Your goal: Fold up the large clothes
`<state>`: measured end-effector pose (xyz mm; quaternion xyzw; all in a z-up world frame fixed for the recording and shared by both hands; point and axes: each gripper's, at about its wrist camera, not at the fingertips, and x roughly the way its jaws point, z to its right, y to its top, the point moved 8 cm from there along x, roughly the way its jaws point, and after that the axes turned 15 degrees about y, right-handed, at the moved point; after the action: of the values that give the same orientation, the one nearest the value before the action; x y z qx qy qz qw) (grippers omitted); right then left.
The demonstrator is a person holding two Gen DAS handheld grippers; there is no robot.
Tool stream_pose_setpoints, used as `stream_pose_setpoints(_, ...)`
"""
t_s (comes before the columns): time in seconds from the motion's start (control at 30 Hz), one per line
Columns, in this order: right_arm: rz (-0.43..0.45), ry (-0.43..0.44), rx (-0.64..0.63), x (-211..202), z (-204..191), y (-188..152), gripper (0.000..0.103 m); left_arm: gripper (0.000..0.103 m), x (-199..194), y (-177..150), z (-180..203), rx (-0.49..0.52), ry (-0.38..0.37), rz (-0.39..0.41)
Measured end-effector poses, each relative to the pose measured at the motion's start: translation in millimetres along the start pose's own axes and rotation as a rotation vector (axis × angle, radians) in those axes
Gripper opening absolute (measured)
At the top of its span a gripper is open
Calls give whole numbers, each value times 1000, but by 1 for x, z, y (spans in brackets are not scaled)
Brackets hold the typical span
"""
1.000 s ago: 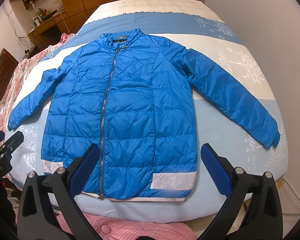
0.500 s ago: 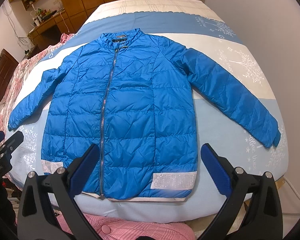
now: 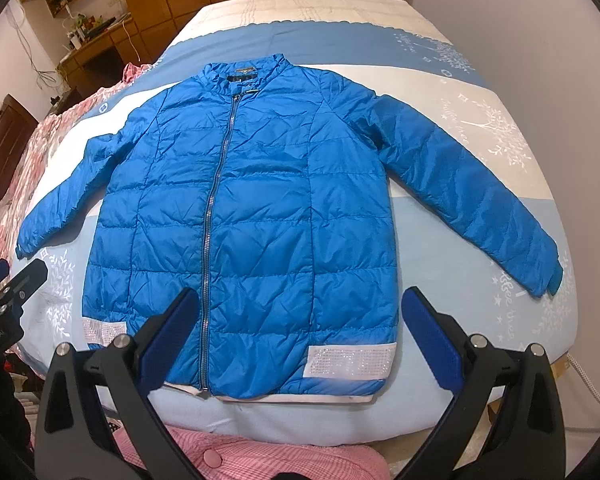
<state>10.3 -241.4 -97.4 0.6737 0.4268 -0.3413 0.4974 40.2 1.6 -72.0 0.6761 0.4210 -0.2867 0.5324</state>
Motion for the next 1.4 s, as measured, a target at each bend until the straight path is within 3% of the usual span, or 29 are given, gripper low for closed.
stream_pose_setpoints(1.17, 15, 14, -1, 3, 0, 3, 100, 99, 4, 1, -1, 0, 8, 4)
stream_pose_setpoints(1.3, 19, 28, 28, 15, 25, 5, 100, 99, 17, 4, 2, 3, 5, 14)
stream_pose_setpoints(1.4, 25, 8, 88, 22, 67, 6, 100, 99, 37, 9, 10, 0, 7, -17)
